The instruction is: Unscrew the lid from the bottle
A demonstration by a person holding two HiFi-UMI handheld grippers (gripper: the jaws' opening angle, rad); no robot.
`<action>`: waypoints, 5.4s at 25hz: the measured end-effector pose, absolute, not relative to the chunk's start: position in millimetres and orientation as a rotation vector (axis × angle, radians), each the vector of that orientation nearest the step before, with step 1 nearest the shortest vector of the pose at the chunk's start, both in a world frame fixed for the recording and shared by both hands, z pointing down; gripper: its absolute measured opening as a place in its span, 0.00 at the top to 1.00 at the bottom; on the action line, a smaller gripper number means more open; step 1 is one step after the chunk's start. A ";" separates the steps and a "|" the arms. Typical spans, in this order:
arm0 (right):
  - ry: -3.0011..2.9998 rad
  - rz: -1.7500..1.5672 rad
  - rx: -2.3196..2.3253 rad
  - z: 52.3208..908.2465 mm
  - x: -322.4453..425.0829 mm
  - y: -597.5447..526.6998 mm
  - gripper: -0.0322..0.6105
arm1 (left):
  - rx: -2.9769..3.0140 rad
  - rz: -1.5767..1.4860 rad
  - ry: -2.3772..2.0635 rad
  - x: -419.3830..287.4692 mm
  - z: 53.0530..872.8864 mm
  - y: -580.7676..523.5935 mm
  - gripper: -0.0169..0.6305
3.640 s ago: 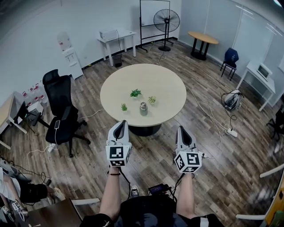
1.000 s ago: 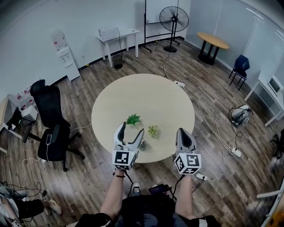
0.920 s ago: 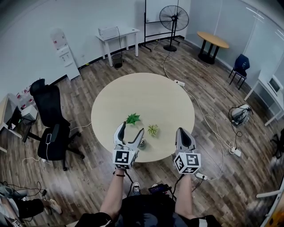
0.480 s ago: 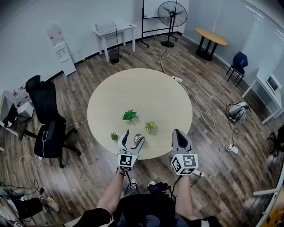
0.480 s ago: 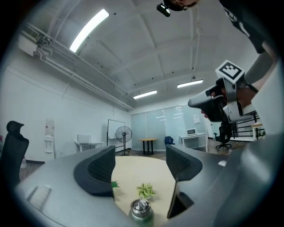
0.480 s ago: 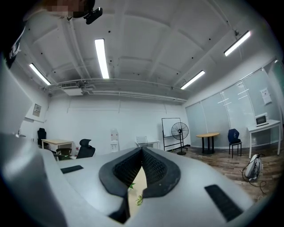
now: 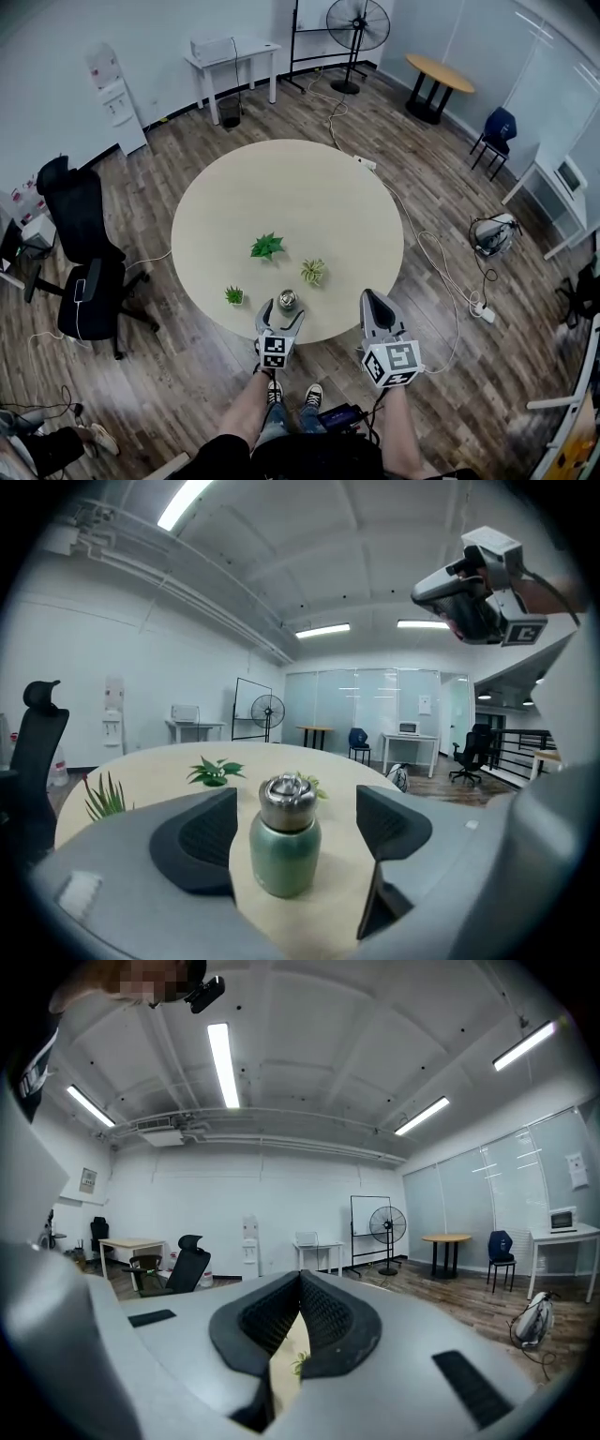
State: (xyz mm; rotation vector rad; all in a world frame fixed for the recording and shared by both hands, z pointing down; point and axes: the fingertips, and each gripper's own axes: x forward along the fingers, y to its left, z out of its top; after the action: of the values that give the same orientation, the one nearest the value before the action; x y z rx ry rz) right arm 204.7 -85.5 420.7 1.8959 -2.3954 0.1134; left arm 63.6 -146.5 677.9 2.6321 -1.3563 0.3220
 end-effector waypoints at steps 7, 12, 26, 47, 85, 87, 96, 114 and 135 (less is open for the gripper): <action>-2.388 0.116 1.848 435.8 186.4 -92.6 0.95 | 2.584 0.425 -1.326 66.3 731.5 -165.1 0.34; -2.392 0.176 1.842 446.5 185.8 -99.3 0.95 | 2.599 0.484 -1.273 75.9 747.8 -178.6 0.32; -2.401 0.217 1.798 457.8 173.8 -120.1 0.94 | 2.597 0.496 -1.238 84.4 753.7 -185.3 0.39; -2.342 0.365 1.178 584.3 72.2 -160.4 0.43 | 2.607 0.484 -1.226 84.9 754.3 -184.7 0.39; -2.035 0.638 1.076 684.1 55.4 -179.5 0.46 | 2.604 0.481 -1.235 85.0 754.0 -183.0 0.39; -2.004 0.669 1.126 687.4 56.8 -179.1 0.54 | 2.603 0.482 -1.234 85.2 755.1 -183.0 0.39; -2.118 0.280 0.526 686.7 47.7 -167.5 0.56 | 2.608 0.479 -1.229 84.6 753.9 -182.4 0.39; -1.939 0.658 1.165 689.6 58.5 -182.4 0.50 | 2.607 0.470 -1.231 84.6 758.9 -182.0 0.39; -2.108 0.055 0.227 685.2 45.0 -162.8 0.58 | 2.622 0.480 -1.209 86.8 756.1 -182.6 0.39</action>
State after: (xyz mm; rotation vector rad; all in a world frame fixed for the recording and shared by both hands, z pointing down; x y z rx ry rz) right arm 45.0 -162.8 685.2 0.2273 -2.1082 0.0548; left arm 86.8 -182.6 756.1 2.6224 -1.2094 0.4796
